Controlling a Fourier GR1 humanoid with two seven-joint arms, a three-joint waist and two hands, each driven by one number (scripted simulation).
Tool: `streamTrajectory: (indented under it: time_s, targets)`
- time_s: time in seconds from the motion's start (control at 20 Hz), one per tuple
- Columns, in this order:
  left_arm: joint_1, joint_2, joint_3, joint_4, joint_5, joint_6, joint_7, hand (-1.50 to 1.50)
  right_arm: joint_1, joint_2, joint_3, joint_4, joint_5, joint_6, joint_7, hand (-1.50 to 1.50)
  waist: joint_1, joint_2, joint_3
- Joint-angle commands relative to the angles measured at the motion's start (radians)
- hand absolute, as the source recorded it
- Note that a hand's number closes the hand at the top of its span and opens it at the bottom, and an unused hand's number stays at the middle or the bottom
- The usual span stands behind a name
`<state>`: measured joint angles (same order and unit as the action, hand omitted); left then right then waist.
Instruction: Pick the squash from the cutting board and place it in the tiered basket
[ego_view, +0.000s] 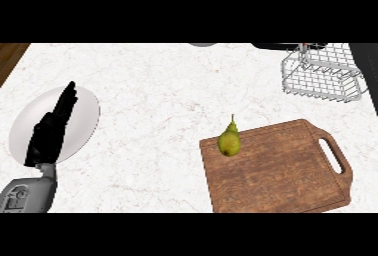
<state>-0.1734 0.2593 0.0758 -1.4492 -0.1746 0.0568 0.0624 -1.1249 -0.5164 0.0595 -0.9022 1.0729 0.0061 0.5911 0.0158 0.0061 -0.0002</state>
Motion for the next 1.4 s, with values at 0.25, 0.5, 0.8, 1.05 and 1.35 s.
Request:
streamTrajectory:
  time_s: [0.25, 0.5, 0.8, 1.05, 1.35]
  targets:
    - [0.016, -0.006, 0.017, -0.046, 0.007, -0.005, 0.031, 0.00, 0.042, -0.079, -0.086, 0.171, -0.043, -0.063, -0.275, 1.50, -0.001, -0.002, 0.000]
    - [-0.034, -0.016, 0.013, 0.020, -0.026, 0.014, 0.024, 0.00, -0.003, -0.054, -0.146, 0.285, -0.091, -0.054, -0.329, 1.50, -0.001, 0.000, 0.000]
    - [0.015, -0.007, 0.017, -0.014, -0.012, -0.007, -0.001, 0.00, 0.031, -0.036, -0.304, 0.353, -0.244, -0.031, -0.297, 1.50, 0.002, 0.001, 0.001]
    - [0.055, -0.056, -0.015, -0.013, -0.054, 0.032, -0.052, 0.00, 0.057, -0.021, -0.294, 0.373, -0.232, -0.062, -0.327, -1.50, 0.001, -0.002, 0.000]
    - [-0.022, -0.019, 0.015, 0.002, -0.019, -0.020, 0.019, 0.00, 0.108, -0.034, -0.376, 0.317, -0.317, -0.180, -0.445, -1.50, -0.009, -0.003, 0.001]
